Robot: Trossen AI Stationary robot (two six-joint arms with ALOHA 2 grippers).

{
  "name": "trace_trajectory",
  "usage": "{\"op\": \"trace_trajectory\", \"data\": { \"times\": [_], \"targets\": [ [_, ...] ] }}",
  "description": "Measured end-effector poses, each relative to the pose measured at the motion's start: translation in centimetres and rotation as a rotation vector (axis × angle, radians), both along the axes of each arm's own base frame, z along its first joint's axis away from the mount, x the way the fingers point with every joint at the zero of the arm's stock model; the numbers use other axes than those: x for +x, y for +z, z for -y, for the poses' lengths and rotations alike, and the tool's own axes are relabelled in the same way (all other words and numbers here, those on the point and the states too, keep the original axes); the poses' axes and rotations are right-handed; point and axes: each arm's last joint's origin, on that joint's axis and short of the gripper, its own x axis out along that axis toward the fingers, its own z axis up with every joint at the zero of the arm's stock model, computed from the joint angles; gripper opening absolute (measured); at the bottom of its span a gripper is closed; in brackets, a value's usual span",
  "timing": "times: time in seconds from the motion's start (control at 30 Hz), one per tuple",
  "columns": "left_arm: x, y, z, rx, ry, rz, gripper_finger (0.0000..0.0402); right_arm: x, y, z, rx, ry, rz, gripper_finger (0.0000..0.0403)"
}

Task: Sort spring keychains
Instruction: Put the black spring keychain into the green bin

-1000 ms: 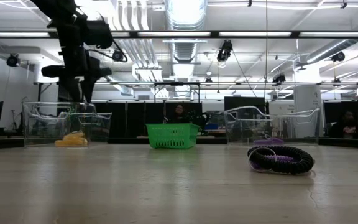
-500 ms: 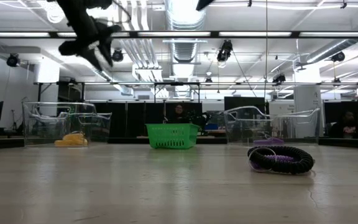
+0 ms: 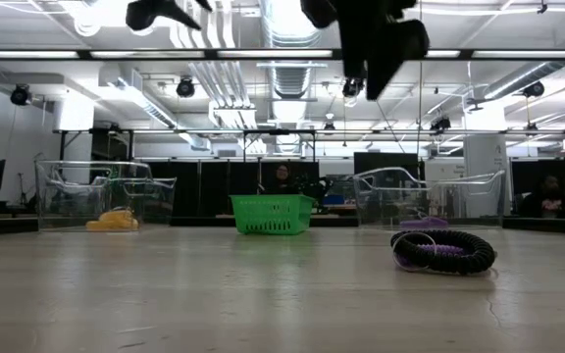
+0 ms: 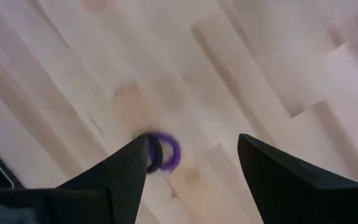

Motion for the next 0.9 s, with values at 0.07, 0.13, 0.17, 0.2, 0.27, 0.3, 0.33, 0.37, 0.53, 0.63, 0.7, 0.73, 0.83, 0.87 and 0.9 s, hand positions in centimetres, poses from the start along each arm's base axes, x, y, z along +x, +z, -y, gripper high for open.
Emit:
{"op": "trace_trajectory", "data": {
  "times": [0.07, 0.13, 0.17, 0.2, 0.27, 0.3, 0.33, 0.37, 0.53, 0.63, 0.7, 0.73, 0.83, 0.87, 0.9],
  "targets": [
    [0.1, 0.7, 0.5, 0.010, -0.025, 0.033, 0.0181, -0.2, -1.0, -0.4, 0.019, 0.002, -0.021, 0.0240],
    [0.2, 1.2, 0.9, 0.018, -0.042, 0.062, 0.0181, -0.2, -2.0, -1.0, 0.043, 0.005, -0.024, 0.0239],
    [0.2, 1.4, 1.0, 0.018, -0.048, 0.070, 0.0181, -0.3, -2.4, -1.2, 0.060, 0.005, -0.028, 0.0239],
    [0.2, 1.5, 1.1, 0.014, -0.055, 0.078, 0.0181, -0.3, -2.8, -1.5, 0.071, 0.005, -0.031, 0.0240],
    [0.3, 1.6, 1.3, 0.004, -0.072, 0.100, 0.0181, -0.4, -3.5, -2.1, 0.085, 0.000, -0.025, 0.0240],
    [0.4, 1.7, 1.4, -0.006, -0.084, 0.113, 0.0181, -0.4, -3.9, -2.3, 0.092, -0.002, -0.019, 0.0239],
    [0.5, 1.8, 1.5, -0.017, -0.096, 0.126, 0.0181, -0.5, -4.2, -2.6, 0.100, -0.002, -0.015, 0.0238],
    [0.6, 1.8, 1.6, -0.030, -0.112, 0.141, 0.0181, -0.5, -4.4, -2.9, 0.109, -0.001, -0.013, 0.0237],
    [1.1, 2.6, 2.3, -0.024, -0.191, 0.230, 0.0181, -0.5, -5.8, -4.2, 0.124, 0.002, -0.013, 0.0231],
    [1.3, 2.9, 2.6, -0.015, -0.210, 0.261, 0.0181, -0.3, -6.7, -5.0, 0.126, 0.009, -0.029, 0.0231],
    [1.4, 3.2, 2.8, -0.012, -0.234, 0.286, 0.0181, -0.1, -7.5, -5.6, 0.132, 0.017, -0.043, 0.0231],
    [1.4, 3.3, 2.9, -0.013, -0.242, 0.299, 0.0181, -0.1, -7.8, -5.8, 0.136, 0.024, -0.050, 0.0230],
    [1.5, 3.4, 3.2, -0.015, -0.257, 0.305, 0.0181, 0.0, -8.9, -6.5, 0.131, 0.032, -0.085, 0.0231],
    [1.5, 3.4, 3.2, -0.015, -0.260, 0.306, 0.0181, -0.1, -9.1, -6.7, 0.130, 0.032, -0.089, 0.0230],
    [1.5, 3.4, 3.3, -0.015, -0.262, 0.307, 0.0181, -0.1, -9.3, -6.9, 0.129, 0.029, -0.094, 0.0230]
  ]
}}
